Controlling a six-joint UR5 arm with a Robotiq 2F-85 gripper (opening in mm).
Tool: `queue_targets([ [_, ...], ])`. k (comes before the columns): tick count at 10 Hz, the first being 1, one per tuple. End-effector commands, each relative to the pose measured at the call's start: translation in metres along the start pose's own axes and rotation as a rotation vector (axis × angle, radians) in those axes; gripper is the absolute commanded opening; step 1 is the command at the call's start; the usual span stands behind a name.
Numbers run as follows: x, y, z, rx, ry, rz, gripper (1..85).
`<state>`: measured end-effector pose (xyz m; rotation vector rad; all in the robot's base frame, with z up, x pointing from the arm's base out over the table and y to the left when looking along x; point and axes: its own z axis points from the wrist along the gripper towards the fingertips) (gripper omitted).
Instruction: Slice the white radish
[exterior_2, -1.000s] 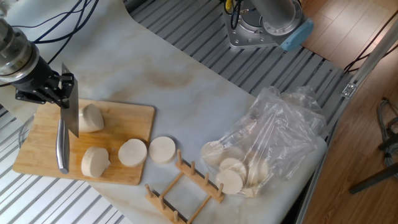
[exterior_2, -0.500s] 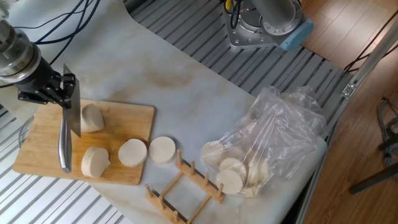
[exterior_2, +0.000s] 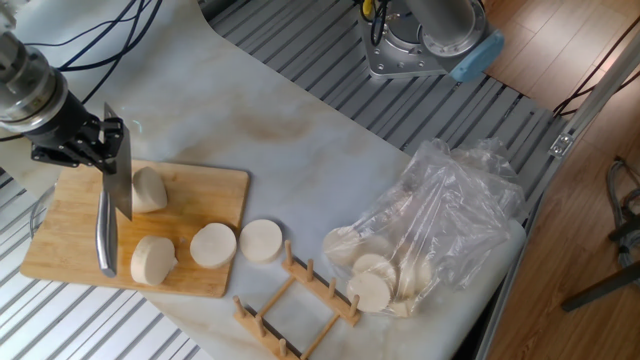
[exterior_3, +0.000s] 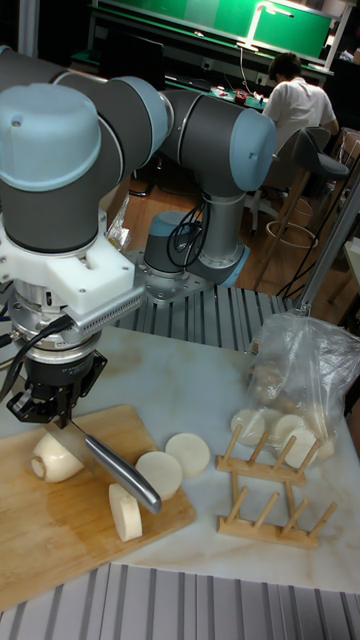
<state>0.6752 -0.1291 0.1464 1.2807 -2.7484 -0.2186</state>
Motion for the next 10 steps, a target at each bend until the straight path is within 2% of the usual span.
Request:
queue_targets([
  [1,-0.0030,0.0025,-0.0010,-0.007,-0.014,-0.002,1.3],
  [6,-0.0068,-0.0011,0.0069,0.005,-0.016,0.003,1.3],
  [10,-0.0125,0.0022,0.0082,-0.008,-0.033,-0.001,1.3],
])
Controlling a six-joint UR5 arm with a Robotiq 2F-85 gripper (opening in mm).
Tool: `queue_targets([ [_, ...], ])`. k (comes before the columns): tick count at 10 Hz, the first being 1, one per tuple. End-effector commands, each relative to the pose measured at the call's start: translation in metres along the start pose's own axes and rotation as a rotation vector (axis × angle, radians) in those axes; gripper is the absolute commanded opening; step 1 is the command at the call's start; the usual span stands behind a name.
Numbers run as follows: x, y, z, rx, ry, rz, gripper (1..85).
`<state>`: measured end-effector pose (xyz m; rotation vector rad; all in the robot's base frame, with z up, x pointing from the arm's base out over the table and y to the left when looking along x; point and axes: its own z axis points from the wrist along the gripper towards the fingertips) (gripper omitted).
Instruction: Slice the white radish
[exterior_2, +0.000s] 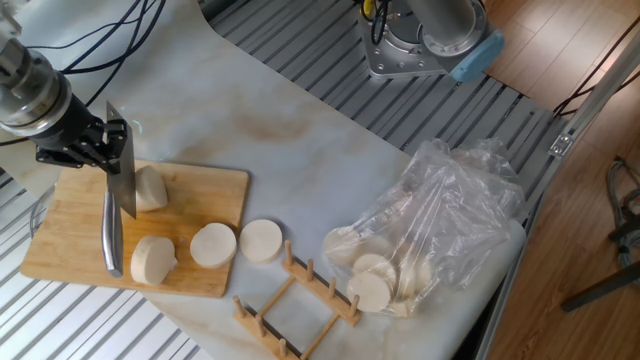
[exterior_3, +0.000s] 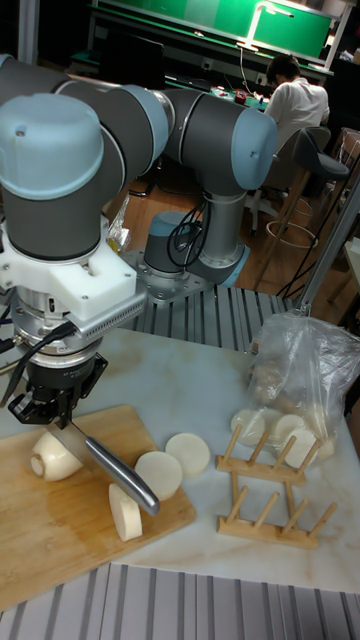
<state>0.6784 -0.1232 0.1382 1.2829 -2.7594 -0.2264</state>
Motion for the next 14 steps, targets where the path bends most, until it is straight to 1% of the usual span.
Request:
queue_targets([
  [1,-0.008,0.003,0.001,-0.011,-0.026,-0.003,1.3],
  [6,-0.021,-0.004,0.000,0.004,-0.051,-0.007,1.3],
  [9,-0.028,-0.006,0.006,0.016,-0.066,-0.005,1.3],
  [14,-0.031,-0.007,0.006,0.020,-0.079,-0.007,1.3],
])
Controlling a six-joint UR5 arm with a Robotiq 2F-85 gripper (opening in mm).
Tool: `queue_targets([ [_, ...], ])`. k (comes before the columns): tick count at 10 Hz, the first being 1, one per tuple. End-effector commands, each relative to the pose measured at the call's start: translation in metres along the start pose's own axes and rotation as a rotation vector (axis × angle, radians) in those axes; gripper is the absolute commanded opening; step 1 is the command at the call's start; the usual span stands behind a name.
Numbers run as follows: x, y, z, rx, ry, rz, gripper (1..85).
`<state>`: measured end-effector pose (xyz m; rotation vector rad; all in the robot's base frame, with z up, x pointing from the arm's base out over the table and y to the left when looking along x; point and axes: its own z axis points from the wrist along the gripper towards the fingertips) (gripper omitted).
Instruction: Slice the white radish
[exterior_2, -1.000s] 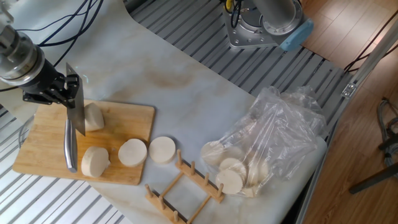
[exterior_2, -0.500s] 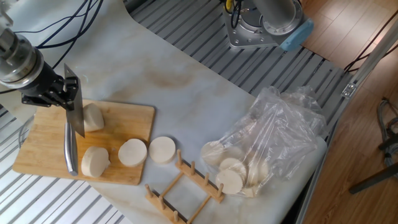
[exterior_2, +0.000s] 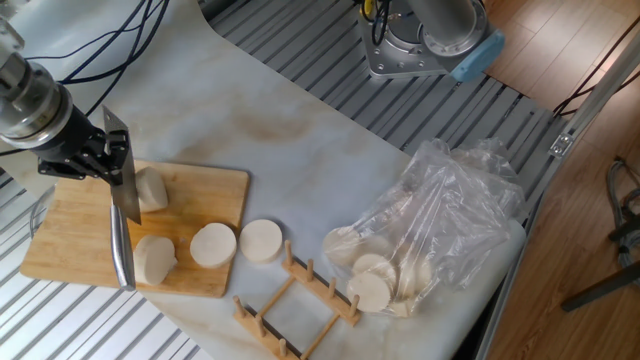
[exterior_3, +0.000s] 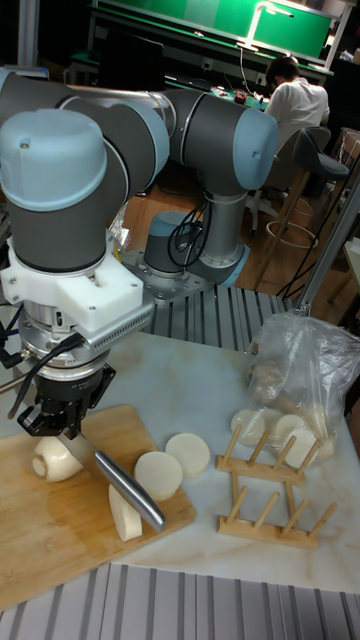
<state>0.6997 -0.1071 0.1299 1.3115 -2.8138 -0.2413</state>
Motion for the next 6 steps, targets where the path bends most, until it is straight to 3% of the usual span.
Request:
queue_targets([
  [1,-0.006,0.001,-0.001,-0.001,-0.024,-0.001,1.3],
  [6,0.020,0.000,0.000,0.012,0.043,0.008,1.3],
])
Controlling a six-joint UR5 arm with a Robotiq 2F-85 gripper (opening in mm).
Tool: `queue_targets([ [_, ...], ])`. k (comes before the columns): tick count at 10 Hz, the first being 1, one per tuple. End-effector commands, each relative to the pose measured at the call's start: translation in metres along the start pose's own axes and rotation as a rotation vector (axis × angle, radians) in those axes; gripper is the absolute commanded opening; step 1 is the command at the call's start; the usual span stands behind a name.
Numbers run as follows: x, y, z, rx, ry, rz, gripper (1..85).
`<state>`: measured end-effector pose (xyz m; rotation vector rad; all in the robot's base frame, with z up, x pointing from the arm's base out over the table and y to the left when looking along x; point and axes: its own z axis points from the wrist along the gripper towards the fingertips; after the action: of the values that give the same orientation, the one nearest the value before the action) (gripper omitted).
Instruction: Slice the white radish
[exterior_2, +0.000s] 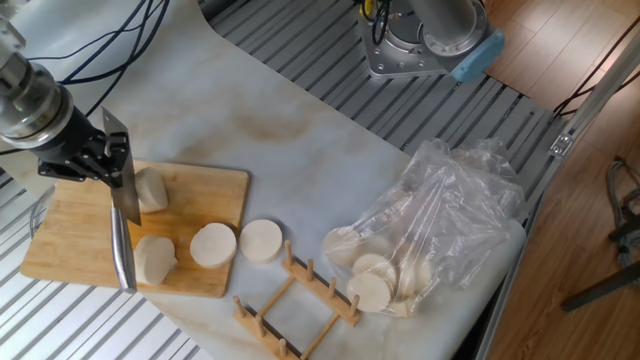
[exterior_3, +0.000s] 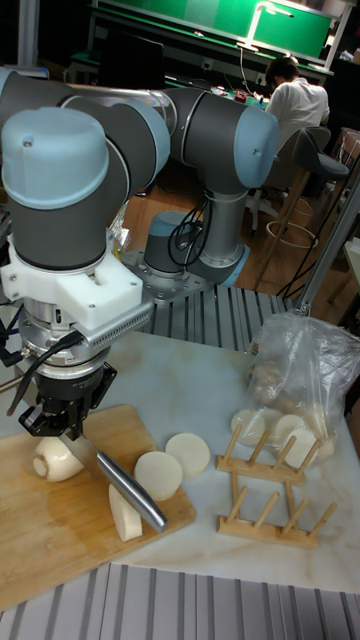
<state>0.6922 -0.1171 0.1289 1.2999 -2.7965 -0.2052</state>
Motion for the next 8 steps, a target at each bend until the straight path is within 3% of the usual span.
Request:
queue_targets([
  [1,0.012,0.001,0.000,0.000,0.031,0.007,1.3],
  [3,0.021,0.000,-0.002,0.000,0.068,0.019,1.3],
  [8,0.029,0.003,0.001,0.003,0.115,0.046,1.3],
])
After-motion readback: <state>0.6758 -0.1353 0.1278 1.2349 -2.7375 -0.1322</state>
